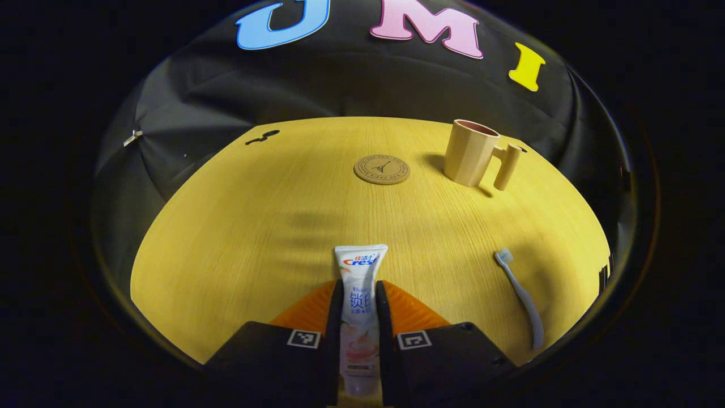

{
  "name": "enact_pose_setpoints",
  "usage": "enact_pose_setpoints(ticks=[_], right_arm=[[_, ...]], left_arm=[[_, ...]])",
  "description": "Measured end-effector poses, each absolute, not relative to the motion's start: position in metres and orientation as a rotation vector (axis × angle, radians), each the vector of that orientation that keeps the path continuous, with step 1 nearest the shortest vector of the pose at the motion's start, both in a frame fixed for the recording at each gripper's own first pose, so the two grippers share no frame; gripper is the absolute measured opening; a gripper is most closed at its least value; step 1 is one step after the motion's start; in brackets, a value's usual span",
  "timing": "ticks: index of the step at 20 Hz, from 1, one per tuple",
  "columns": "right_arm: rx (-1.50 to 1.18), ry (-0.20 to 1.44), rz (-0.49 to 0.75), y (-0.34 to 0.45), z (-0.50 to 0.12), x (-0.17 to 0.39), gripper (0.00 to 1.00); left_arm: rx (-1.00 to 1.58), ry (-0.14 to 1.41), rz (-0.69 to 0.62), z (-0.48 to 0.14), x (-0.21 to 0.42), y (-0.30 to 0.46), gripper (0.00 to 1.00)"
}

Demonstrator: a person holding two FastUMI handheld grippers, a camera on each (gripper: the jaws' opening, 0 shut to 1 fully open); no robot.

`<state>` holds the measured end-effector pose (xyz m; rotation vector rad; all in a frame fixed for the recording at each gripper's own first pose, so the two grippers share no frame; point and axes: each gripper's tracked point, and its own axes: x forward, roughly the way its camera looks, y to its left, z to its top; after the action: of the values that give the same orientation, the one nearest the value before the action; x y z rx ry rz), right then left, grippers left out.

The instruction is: Put the toothbrush and toothpaste on the desktop into the cup, then pick up the cup and place it on the coaster on the desktop.

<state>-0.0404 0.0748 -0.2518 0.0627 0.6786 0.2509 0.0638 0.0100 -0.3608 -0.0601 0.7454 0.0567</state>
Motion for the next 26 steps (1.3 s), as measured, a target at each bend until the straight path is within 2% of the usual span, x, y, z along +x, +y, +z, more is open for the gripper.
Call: enact_pose_setpoints(ticks=[1,2,3,4,12,13,14,15,20,23,24,25,26], right_arm=[[0.065,0.708,0.259,0.081,-0.258,-0.042,0.97],[0.068,0.735,0.265,0.087,-0.266,-0.045,0.98],[0.071,0.758,0.269,0.093,-0.271,-0.049,0.97],[0.067,0.784,0.271,0.099,-0.281,-0.050,0.97],[-0.031,0.997,0.261,0.124,-0.367,-0.069,0.97],[-0.041,1.022,0.260,0.126,-0.378,-0.071,0.97],[-0.041,1.044,0.261,0.129,-0.388,-0.072,0.96],[-0.036,1.062,0.255,0.132,-0.395,-0.072,0.95],[0.006,1.114,0.190,0.130,-0.409,-0.068,0.75],[-0.009,1.133,0.187,0.127,-0.412,-0.069,0.71],[-0.007,1.143,0.186,0.128,-0.413,-0.071,0.63],[-0.001,1.148,0.190,0.131,-0.413,-0.071,0.60],[0.004,1.160,0.195,0.134,-0.412,-0.072,0.51]], left_arm=[[-0.061,0.743,0.056,-0.359,0.064,0.010,0.29],[-0.062,0.743,0.052,-0.359,0.063,0.011,0.33],[-0.067,0.742,0.051,-0.357,0.062,0.013,0.24],[-0.078,0.731,0.054,-0.353,0.060,0.016,0.22],[-0.062,0.612,0.069,-0.299,0.024,0.071,0.22],[-0.062,0.609,0.069,-0.295,0.020,0.076,0.17],[-0.063,0.606,0.070,-0.293,0.015,0.081,0.22],[-0.061,0.603,0.070,-0.289,0.011,0.085,0.22],[-0.058,0.613,0.068,-0.287,-0.007,0.093,0.22],[-0.066,0.611,0.070,-0.285,-0.011,0.095,0.22],[-0.068,0.610,0.070,-0.285,-0.012,0.095,0.22],[-0.070,0.609,0.072,-0.284,-0.013,0.095,0.22],[-0.072,0.610,0.072,-0.285,-0.015,0.096,0.22]])
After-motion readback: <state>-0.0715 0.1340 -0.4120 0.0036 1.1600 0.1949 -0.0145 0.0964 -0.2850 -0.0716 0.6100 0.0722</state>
